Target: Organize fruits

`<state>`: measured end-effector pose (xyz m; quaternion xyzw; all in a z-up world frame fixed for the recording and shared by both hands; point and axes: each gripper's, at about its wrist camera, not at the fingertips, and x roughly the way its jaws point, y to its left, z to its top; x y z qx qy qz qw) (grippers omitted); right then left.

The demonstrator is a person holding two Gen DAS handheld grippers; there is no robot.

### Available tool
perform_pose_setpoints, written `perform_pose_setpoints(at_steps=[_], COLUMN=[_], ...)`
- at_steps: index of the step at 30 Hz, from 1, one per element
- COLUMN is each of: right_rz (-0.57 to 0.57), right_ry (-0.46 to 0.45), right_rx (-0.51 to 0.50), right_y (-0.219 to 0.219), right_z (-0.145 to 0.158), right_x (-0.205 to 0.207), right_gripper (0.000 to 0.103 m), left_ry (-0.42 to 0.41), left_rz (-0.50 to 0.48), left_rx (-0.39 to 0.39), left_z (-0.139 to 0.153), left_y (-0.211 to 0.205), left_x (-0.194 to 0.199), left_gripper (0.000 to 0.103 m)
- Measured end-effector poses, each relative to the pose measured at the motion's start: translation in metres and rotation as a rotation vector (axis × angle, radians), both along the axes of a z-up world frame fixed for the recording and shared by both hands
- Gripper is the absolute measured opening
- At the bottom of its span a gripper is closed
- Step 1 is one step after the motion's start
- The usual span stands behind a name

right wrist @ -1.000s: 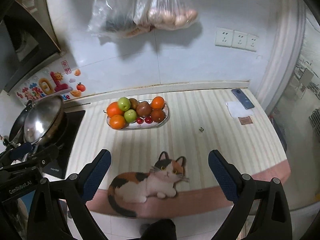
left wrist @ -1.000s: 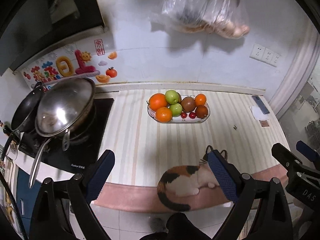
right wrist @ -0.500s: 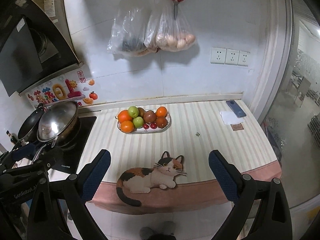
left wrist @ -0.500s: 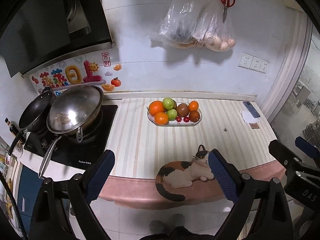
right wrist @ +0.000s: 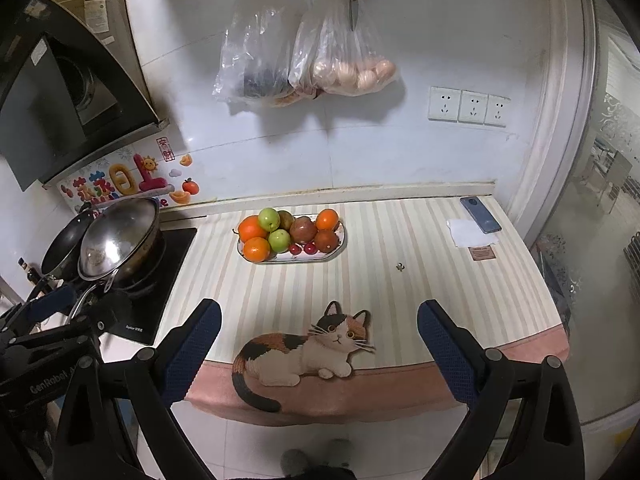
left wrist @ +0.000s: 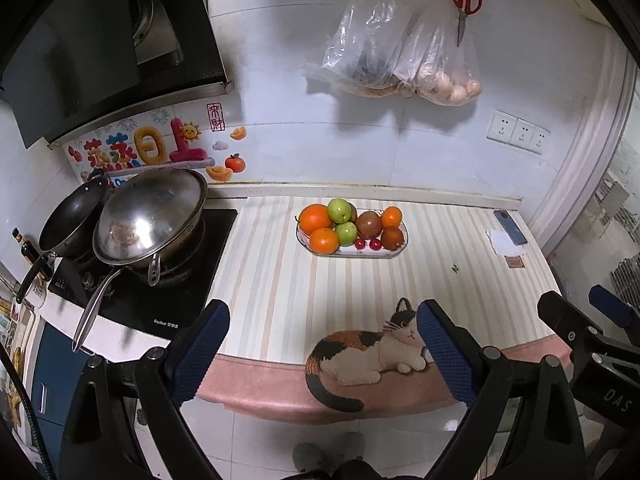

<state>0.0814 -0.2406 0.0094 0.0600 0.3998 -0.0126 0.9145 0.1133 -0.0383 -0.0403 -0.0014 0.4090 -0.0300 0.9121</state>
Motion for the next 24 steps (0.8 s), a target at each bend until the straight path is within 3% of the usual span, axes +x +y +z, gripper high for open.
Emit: perform_pose_setpoints(at_steps=[3,8,17,24], right_rz=[-0.007,-0.006,0.017,0.028], right_ry=[0.001,0.011,0.042,0.091], right_rx=[0.002,0.000,0.013,0.007], right_y=[-0.006,-0.010,-0.005,0.004], right_z=[-0.009,-0.023,-0.049,-0.074], right_x=[0.015,0.041,0.095,0.123], right_gripper=[0.101,0.101,0.101,0.101], left_ry=[0.000,-0.003,0.092,0.120], left_rz=[0.009,0.030,0.066,0.059], left_rx=[0.002,0.029,0.043,0.075], left_z=[-0.005,-0.017,-0.054,-0.068], left_y=[-0.002,-0.004,0.002,0.001], left_x=[0.013,0.038,0.082,0.105], left_gripper=[0.102,0.103,0.103,0.103])
